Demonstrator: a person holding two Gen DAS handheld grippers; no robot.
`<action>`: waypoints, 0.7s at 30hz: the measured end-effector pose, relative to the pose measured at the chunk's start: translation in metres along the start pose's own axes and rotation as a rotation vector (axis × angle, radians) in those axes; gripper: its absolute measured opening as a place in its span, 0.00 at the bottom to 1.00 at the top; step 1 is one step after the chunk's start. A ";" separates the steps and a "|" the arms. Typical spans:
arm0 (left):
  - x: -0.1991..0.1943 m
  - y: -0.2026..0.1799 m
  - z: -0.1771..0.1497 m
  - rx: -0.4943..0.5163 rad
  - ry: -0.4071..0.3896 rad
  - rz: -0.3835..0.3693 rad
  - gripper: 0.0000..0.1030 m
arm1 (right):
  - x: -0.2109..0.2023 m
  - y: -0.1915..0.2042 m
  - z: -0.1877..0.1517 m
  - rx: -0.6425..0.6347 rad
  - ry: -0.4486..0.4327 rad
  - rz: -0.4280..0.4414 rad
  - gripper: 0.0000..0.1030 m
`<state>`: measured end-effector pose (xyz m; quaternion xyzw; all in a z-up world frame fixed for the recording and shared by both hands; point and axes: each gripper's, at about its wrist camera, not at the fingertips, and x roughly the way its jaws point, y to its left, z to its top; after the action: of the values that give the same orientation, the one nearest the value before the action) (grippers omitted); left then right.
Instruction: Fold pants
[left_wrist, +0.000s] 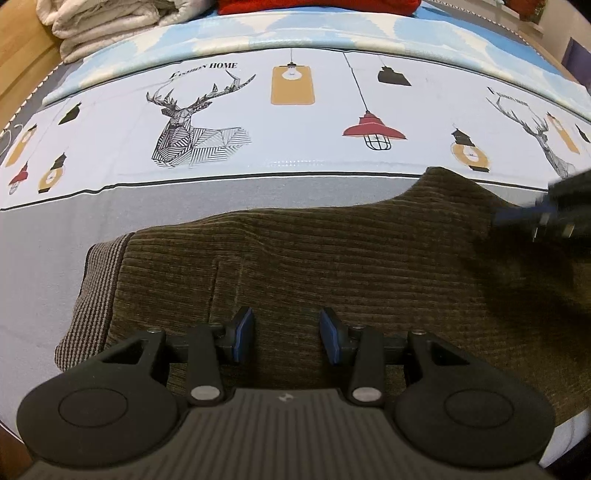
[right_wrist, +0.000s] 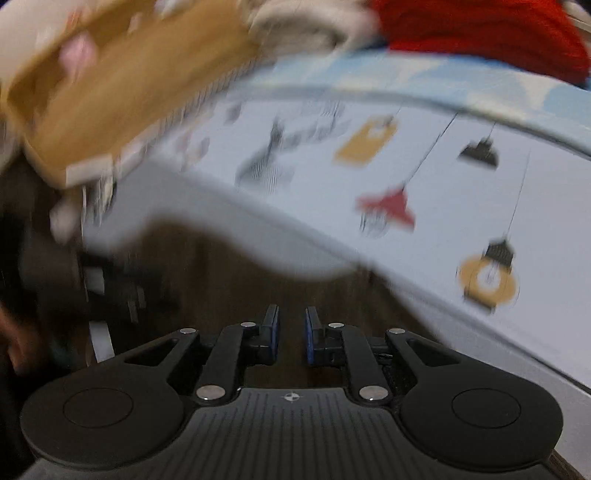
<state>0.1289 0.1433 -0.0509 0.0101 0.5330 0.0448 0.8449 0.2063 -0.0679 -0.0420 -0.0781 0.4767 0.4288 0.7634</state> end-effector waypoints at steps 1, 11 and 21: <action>0.000 0.000 0.000 0.002 0.000 0.002 0.43 | 0.004 -0.003 -0.006 -0.012 0.033 -0.042 0.14; 0.000 0.000 0.000 -0.002 -0.011 0.004 0.43 | -0.017 -0.052 -0.044 0.103 0.110 -0.271 0.00; -0.017 -0.018 -0.008 0.012 -0.055 -0.029 0.43 | -0.087 -0.087 -0.123 0.245 0.153 -0.439 0.00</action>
<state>0.1154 0.1233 -0.0403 0.0087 0.5100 0.0290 0.8596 0.1734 -0.2374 -0.0636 -0.1188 0.5529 0.1848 0.8037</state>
